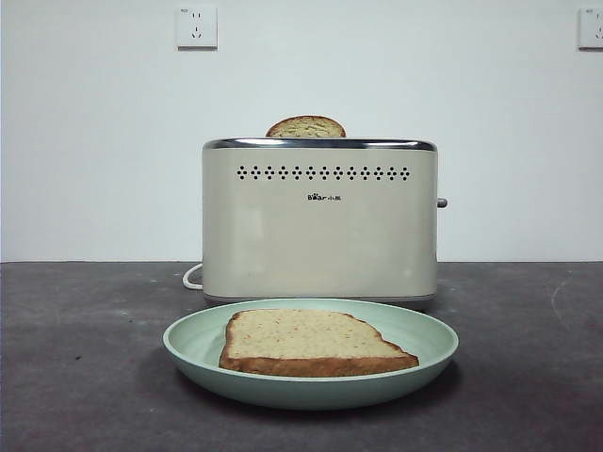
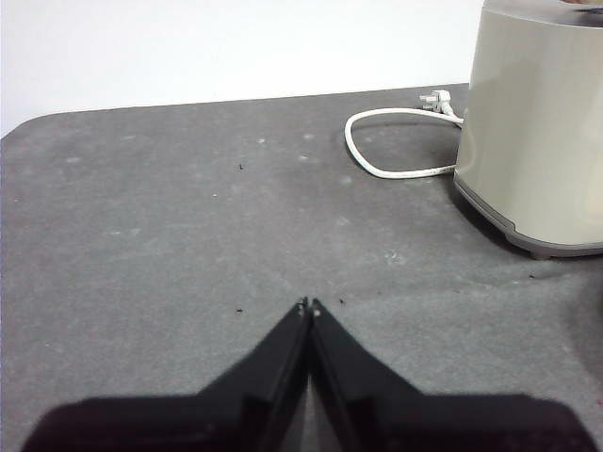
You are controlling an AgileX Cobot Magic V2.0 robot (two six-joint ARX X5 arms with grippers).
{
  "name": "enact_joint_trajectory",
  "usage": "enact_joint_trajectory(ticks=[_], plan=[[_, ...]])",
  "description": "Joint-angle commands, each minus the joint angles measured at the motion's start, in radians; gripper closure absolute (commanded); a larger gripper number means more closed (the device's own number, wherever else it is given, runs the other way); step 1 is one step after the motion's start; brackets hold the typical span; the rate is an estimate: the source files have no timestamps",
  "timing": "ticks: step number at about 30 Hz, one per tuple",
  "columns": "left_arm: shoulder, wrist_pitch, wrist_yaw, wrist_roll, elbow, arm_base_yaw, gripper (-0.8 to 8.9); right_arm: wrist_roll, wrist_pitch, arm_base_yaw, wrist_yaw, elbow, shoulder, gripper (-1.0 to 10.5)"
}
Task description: Take the bread from the toaster,put the bread on the plate,put the plate on the table
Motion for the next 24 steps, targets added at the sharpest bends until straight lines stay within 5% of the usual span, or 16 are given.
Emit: enact_joint_trajectory(ticks=[1, 24], plan=[[-0.001, 0.005, -0.004, -0.007, -0.013, 0.003, 8.17, 0.007, 0.015, 0.000, 0.005, -0.046, -0.030, 9.5], [-0.001, 0.005, -0.004, -0.007, -0.013, 0.003, 8.17, 0.006, -0.057, 0.000, 0.003, -0.082, -0.047, 9.5]])
